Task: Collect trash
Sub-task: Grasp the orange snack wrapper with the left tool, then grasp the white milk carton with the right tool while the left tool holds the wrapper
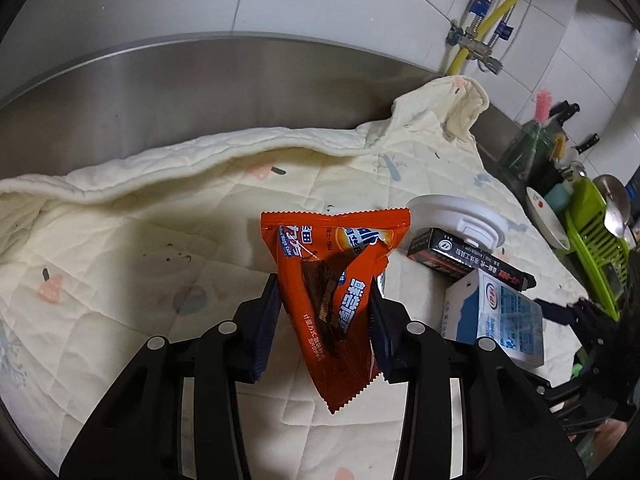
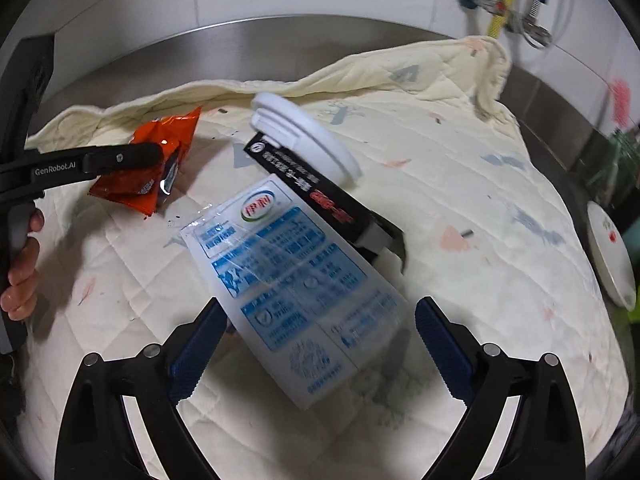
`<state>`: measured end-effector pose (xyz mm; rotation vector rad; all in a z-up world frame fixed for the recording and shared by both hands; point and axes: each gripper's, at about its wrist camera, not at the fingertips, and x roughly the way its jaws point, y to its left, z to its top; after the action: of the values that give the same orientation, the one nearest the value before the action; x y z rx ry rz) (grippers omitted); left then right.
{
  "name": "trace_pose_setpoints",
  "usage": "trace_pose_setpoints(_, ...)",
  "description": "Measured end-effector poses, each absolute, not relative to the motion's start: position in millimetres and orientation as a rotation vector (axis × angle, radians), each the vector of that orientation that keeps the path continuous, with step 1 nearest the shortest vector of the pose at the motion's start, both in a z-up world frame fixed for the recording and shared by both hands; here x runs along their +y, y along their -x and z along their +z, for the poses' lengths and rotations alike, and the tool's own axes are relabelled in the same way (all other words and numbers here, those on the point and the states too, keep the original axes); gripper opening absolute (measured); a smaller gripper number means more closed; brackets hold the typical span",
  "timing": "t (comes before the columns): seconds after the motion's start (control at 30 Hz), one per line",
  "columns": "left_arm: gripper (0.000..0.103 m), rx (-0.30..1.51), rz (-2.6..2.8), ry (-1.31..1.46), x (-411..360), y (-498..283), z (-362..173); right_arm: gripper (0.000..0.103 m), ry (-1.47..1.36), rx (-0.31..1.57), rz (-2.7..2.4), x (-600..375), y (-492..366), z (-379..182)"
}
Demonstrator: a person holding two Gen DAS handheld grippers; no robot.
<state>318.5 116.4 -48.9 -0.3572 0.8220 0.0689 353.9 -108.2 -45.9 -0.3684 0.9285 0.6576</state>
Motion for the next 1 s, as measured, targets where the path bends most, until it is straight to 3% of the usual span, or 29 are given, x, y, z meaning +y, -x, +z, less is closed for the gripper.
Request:
trace_pose_setpoints(0.27,0.04,0.832,0.089,0.314,109.0,-320.4,-50.4,0.092,0.385,1.008,0.807,-99.6,-329.2,-49.9)
trace_pose_setpoints(0.67,0.04,0.831,0.092,0.314,111.5,-318.6,-50.2,0.092,0.399,0.977,0.746,-72.9,-337.6,-47.2)
trace_pose_setpoints(0.73,0.04,0.832,0.092,0.311,110.5,-318.9,-50.2,0.077,0.391,0.983,0.749,-69.8,-339.4,-48.6)
trace_pose_setpoints(1.0,0.04,0.821,0.078,0.288,102.6,-317.9,-44.3,0.069,0.31,0.988,0.683,-83.5,-328.8,-46.3)
